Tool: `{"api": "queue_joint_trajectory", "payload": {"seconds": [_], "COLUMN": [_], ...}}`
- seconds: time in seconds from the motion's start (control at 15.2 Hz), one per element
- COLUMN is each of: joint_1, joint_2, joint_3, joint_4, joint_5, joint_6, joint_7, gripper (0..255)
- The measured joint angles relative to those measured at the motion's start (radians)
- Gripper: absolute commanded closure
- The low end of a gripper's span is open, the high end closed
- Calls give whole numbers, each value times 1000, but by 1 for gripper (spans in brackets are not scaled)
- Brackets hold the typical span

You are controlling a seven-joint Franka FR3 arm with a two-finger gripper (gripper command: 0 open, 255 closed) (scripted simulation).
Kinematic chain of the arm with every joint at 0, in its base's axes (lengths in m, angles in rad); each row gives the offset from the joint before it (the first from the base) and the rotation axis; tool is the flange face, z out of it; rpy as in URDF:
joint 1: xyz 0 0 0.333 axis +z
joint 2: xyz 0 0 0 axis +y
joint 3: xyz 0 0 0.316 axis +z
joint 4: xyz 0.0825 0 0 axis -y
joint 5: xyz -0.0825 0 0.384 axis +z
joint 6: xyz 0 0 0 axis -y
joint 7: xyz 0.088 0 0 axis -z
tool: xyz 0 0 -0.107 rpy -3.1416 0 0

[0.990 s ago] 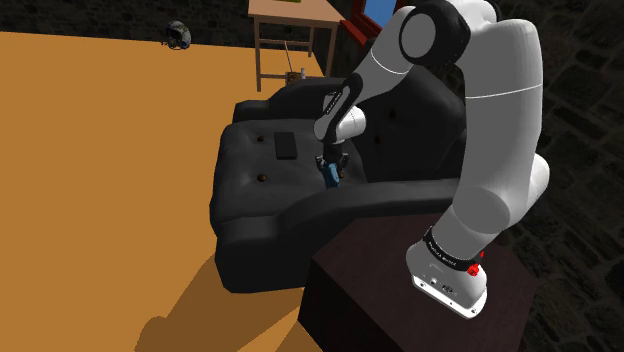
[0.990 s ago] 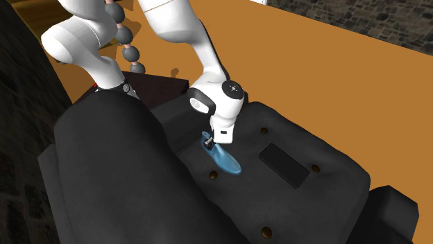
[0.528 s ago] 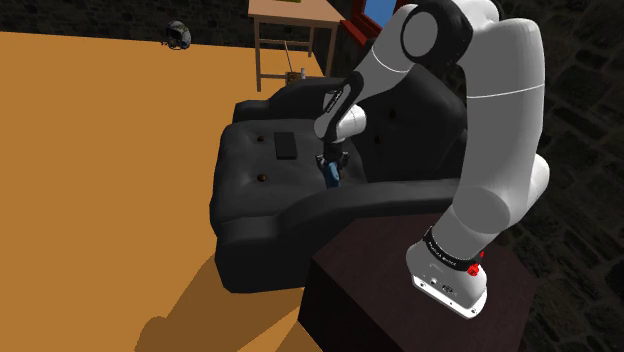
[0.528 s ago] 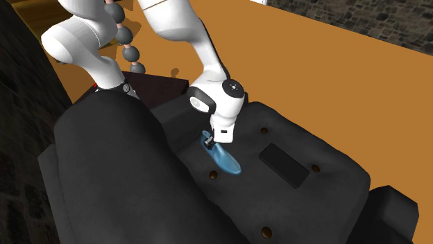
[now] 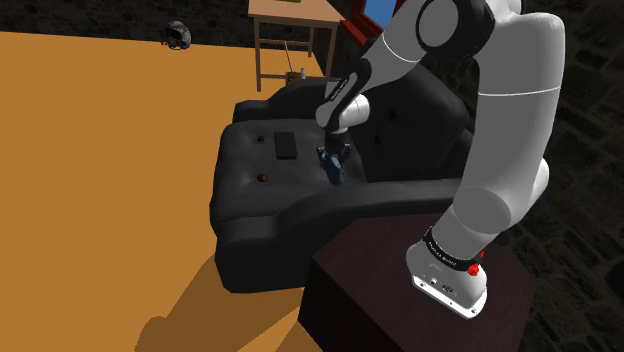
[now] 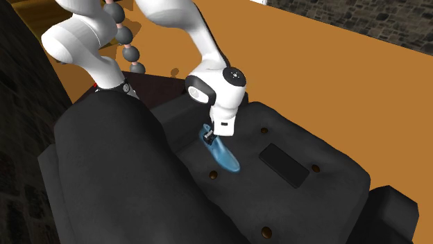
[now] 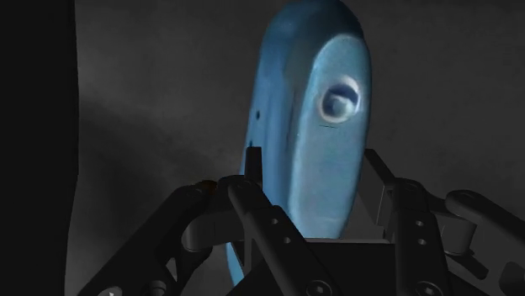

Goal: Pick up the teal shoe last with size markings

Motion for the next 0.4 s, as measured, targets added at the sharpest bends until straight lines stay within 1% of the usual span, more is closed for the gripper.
{"api": "queue_joint_trajectory", "payload": {"seconds": [0.4], "joint_1": [6], "joint_2": [-74], "joint_3": [-7], "joint_4": [-16], "joint_5": [-11], "joint_6": [-59], "joint_7": [8], "gripper": [255]}}
